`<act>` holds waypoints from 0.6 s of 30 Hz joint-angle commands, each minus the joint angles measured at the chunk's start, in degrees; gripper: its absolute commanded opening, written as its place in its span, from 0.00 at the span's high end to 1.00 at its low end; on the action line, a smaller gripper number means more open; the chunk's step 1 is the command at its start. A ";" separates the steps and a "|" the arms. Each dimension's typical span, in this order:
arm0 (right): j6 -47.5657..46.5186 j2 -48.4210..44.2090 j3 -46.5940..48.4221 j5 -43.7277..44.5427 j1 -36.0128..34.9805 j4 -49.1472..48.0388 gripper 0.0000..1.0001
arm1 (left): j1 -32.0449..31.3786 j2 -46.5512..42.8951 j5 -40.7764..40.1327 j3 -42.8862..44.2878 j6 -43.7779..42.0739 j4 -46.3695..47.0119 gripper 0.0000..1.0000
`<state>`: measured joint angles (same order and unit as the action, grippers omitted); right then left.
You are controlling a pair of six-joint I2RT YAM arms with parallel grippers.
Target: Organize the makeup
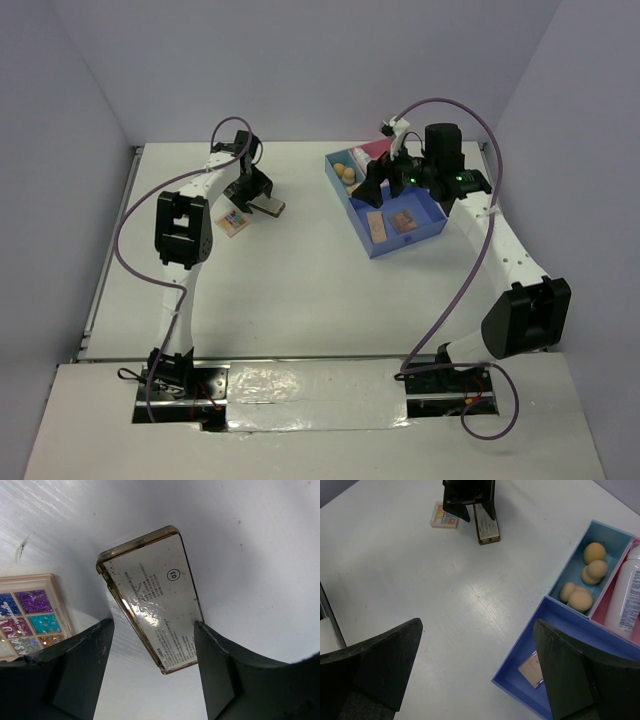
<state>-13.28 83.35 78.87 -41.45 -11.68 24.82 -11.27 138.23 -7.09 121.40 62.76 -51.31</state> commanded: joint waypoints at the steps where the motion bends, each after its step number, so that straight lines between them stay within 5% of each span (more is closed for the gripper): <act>1: 0.27 -3.20 -0.73 -1.26 0.26 -1.79 0.00 | 0.63 -1.55 1.03 -6.16 -0.02 2.68 0.20; 11: -0.08 -2.67 -1.79 -0.74 0.34 -2.32 0.00 | 2.12 -1.66 5.25 -6.36 5.61 9.12 0.18; 18: -0.17 -1.88 -1.26 -0.21 0.34 -2.14 0.00 | 2.30 4.93 5.86 1.02 7.81 -0.97 0.16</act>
<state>-13.30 82.11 77.28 -41.36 -11.62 24.47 -9.15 138.43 -1.56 121.19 69.10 -47.05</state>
